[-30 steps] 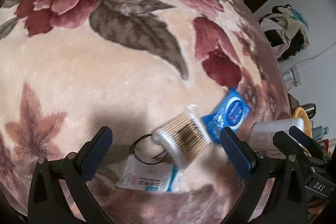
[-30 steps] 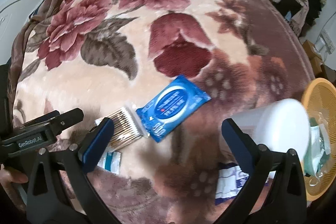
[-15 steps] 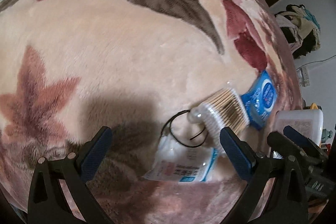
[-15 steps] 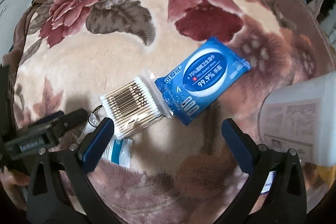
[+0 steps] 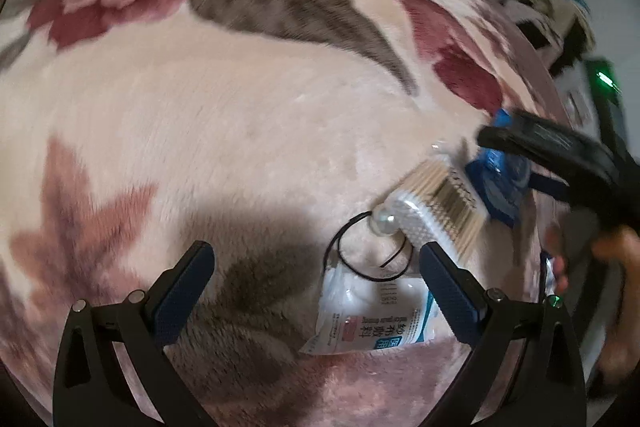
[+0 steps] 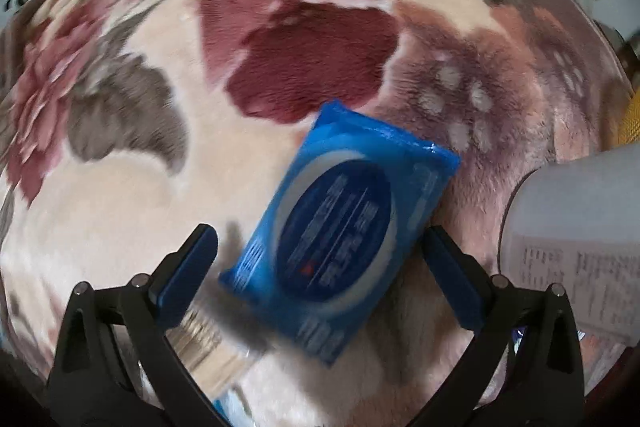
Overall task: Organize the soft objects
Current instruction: 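Move the left tool to the cotton swab pack while the right tool approaches the blue wipes pack, then grasp the blue wipes pack with the right tool while the left tool grasps the cotton swab pack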
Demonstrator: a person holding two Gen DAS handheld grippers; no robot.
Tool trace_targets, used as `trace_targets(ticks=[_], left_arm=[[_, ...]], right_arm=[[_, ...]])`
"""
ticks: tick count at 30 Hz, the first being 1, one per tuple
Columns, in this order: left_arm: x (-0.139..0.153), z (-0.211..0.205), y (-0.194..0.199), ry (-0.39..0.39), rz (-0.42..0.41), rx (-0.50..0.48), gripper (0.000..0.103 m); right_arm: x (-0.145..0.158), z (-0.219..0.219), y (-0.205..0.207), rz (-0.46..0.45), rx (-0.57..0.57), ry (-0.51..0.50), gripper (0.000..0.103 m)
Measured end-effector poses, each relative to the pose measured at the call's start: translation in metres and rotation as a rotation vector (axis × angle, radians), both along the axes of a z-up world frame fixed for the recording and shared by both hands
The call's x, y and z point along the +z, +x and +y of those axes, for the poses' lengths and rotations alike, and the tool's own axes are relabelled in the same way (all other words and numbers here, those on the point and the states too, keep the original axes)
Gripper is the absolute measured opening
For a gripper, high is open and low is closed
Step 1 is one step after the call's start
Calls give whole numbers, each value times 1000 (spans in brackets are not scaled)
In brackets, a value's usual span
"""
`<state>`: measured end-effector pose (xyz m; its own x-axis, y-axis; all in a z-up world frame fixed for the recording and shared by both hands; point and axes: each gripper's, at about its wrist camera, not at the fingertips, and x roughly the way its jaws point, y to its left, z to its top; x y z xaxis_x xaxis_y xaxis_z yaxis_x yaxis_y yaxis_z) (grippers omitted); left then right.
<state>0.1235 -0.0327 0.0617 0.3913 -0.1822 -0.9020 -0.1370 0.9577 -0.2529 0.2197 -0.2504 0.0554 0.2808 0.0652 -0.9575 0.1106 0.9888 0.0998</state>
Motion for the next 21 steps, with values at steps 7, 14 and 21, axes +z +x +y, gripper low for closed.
trace_targets(ticks=[7,14,21], left_arm=[[16,-38,12,97,-74,-202,102],[8,-97,36,196,-86,-415,102],[-6,-118,47,245,-77,-463,75]], right_arm=[[-7,-6,0,21,36,28,77],[5,-24,-14,-14,114,90,70],[8,-20,-19,-11,149,114,70]])
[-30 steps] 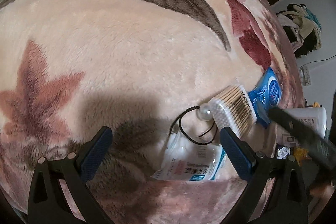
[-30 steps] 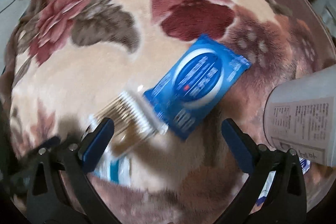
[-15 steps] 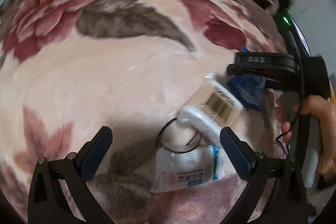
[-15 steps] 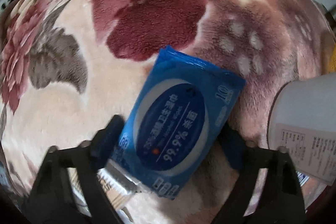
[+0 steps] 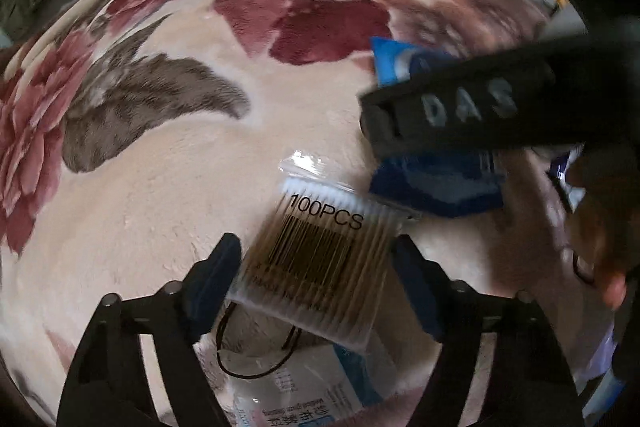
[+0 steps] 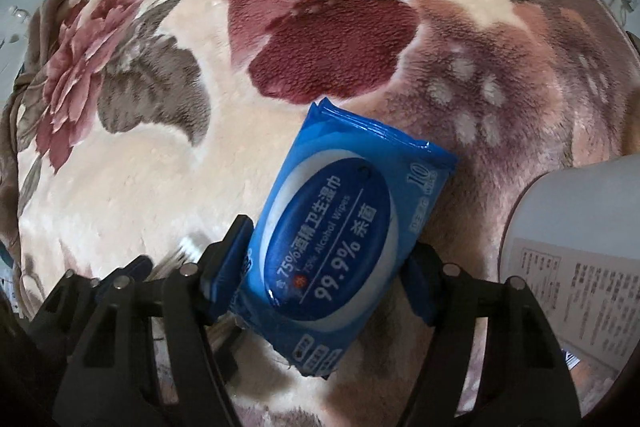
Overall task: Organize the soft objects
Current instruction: 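Grasp the blue wipes pack with the right tool while the left tool grasps the cotton swab pack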
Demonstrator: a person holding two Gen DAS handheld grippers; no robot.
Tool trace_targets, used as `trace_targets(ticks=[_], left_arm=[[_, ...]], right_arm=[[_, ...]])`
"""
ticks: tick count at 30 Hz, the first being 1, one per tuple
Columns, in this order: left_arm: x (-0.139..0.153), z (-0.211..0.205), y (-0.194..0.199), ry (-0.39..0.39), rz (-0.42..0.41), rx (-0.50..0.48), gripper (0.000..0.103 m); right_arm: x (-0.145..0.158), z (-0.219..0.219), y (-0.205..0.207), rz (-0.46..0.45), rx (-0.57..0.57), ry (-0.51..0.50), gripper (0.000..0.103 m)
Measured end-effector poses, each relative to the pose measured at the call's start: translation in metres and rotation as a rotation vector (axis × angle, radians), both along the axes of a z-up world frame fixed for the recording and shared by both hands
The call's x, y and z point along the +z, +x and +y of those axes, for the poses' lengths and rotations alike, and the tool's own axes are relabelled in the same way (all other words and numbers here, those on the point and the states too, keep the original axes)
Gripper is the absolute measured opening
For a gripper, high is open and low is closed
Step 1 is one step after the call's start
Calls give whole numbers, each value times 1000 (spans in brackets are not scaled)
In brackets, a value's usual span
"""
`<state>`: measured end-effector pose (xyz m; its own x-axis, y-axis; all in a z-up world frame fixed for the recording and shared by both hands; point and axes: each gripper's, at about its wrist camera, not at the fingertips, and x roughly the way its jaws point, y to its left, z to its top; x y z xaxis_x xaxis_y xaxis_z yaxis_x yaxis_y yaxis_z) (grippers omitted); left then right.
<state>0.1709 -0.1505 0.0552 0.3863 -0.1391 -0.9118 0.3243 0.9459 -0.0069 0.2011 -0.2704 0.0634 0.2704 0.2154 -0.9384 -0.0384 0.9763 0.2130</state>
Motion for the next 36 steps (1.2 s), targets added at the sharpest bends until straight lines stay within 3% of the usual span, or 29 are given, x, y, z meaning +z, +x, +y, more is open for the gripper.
trace_targets(ticks=[4,5,6,7,11,13,16,17,20,26,29,34,36], left_arm=[[15,28,-6,-118,-25,111,66],[17,35,-9,-134,-31,134,39],[21,46,-11,-168,-30,175,24],[23,54,-13,-182,-27,213,19],[28,94,-26,-230,-48,364,19],[24,110,-31,-251,-34,414,25],[16,129,-38,-303,-2,484,53],[15,132,-41,-326,-4,491,66],[19,125,-44,-347,-29,440,84],[16,82,-27,-182,-2,209,85],[5,71,-14,-123,20,158,85],[-14,68,0,-151,73,127,86],[-18,68,1,-181,85,121,80]], right_arm=[[5,7,-3,-20,30,8,70],[7,10,-4,-27,37,8,70],[9,12,-7,-33,45,8,70],[10,16,-8,-38,54,6,70],[12,36,-20,-43,155,-20,70],[8,48,-26,-28,220,-39,71],[1,57,-32,-9,256,-85,71],[-1,58,-33,-8,255,-101,72],[-8,55,-34,15,226,-85,73],[-20,25,-35,60,101,68,73],[-20,21,-38,53,88,95,73],[-21,15,-44,44,62,106,73],[-22,15,-42,47,57,103,73]])
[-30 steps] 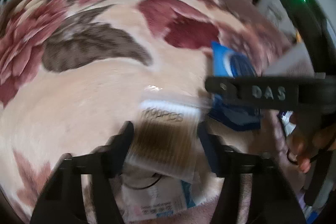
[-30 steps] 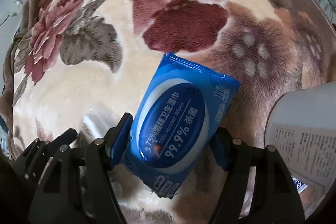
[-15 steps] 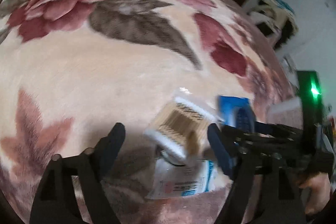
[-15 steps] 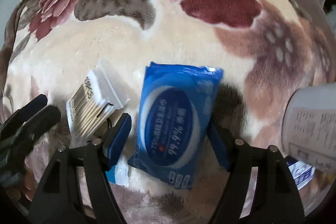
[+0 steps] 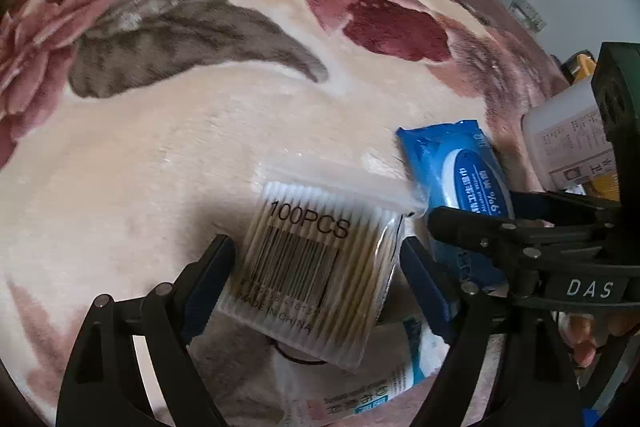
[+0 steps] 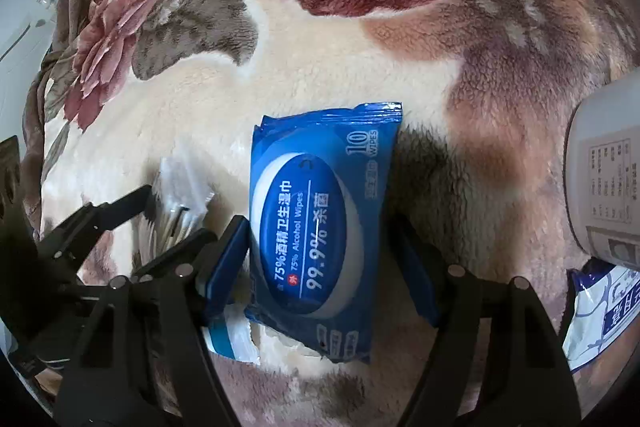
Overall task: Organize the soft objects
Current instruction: 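Grasp the blue wipes pack with the right tool while the left tool grasps the cotton swab pack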
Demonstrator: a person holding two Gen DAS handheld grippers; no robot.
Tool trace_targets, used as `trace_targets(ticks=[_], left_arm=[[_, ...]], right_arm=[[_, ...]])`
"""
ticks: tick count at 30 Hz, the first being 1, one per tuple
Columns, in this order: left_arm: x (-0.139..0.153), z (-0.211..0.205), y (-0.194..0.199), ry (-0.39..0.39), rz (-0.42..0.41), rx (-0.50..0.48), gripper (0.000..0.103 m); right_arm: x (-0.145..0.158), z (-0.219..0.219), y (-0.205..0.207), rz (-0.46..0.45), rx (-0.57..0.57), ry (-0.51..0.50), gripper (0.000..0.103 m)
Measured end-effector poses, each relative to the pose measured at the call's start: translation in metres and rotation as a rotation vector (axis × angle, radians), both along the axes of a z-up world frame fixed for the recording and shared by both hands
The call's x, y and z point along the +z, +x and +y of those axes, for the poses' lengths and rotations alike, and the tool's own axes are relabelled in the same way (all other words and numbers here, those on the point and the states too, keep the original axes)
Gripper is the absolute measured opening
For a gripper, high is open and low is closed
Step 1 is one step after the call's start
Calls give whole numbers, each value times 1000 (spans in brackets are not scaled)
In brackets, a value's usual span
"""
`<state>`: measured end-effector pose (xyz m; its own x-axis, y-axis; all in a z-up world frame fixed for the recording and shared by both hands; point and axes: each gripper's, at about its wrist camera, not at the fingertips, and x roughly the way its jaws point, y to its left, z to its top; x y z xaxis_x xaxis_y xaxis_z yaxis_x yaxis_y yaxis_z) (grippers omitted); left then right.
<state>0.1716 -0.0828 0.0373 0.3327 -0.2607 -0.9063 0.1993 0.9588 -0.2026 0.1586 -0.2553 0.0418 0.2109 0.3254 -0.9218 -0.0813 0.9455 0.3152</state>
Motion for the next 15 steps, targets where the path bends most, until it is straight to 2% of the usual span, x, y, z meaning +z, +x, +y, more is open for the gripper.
trace_targets(ticks=[1,5,6,8,11,15], left_arm=[[-1,0,-1,5,-2,1,72],[2,7,-8,-7,-19,38,71],[4,9,-10,-10,-23,51,70],[10,20,-15,-41,-36,105,70],[20,33,-21,-68,-55,176,69],[32,48,-31,-81,-73,249,69]], right_arm=[[0,2,0,2,1,0,73],[0,4,1,3,12,-6,72],[1,5,1,-2,16,-9,69],[5,8,-2,-18,33,-23,56],[10,13,-7,-29,60,-20,51],[17,19,-15,-39,79,-3,48]])
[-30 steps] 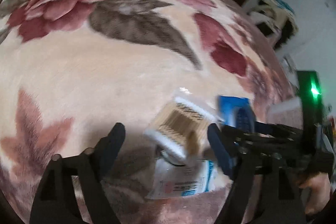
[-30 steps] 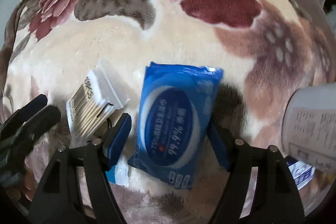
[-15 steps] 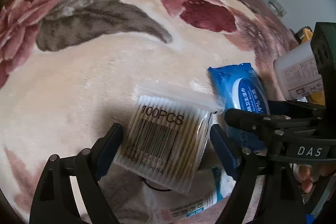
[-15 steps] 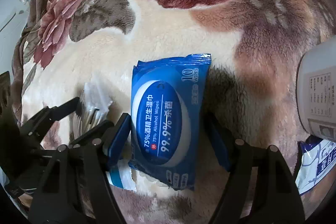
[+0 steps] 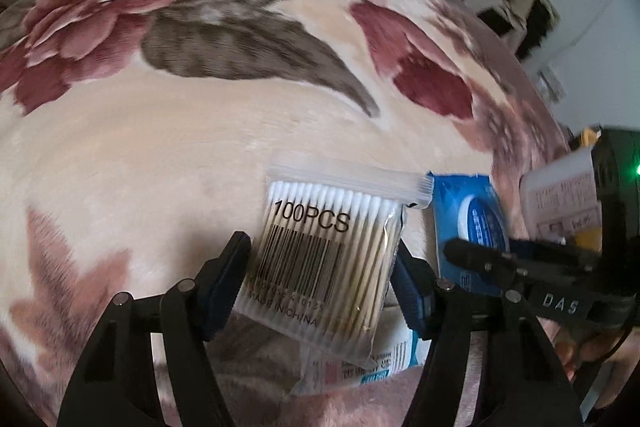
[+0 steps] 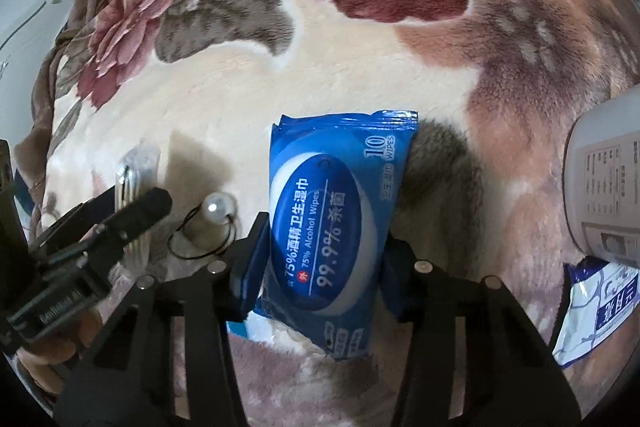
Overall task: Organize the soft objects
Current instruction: 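Grasp the blue wipes pack with the right tool while the left tool grasps the cotton swab pack, then lift the wipes pack and swab bag with both tools and carry them over the orange basket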
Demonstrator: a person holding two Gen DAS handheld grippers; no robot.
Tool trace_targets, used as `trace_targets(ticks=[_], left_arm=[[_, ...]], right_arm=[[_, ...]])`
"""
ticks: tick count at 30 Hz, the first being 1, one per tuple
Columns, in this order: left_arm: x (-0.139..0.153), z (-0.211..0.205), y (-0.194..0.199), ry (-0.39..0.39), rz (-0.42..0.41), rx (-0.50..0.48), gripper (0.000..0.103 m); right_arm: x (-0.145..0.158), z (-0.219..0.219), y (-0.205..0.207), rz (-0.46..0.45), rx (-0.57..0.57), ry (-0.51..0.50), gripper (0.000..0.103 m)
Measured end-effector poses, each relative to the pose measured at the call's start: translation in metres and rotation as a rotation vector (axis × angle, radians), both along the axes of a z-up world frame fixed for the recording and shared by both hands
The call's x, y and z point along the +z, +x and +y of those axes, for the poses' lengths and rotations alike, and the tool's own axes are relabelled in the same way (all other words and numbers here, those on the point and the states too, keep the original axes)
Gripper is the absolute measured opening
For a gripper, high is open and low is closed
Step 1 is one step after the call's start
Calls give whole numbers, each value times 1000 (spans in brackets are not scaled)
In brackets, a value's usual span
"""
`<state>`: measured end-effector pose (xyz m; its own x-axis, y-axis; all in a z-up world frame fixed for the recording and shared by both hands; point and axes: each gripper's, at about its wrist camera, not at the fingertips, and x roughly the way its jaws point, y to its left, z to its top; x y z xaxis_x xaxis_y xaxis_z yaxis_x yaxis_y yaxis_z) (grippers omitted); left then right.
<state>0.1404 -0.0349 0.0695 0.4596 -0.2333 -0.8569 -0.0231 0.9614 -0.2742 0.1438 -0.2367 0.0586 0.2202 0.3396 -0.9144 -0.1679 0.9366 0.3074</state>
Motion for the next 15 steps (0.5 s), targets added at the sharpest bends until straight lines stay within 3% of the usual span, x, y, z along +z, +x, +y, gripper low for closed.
trace_targets(ticks=[15], left_arm=[[20,12,-25,9,43,195,69]], right_arm=[[44,19,-24,-119,81,-41,48]])
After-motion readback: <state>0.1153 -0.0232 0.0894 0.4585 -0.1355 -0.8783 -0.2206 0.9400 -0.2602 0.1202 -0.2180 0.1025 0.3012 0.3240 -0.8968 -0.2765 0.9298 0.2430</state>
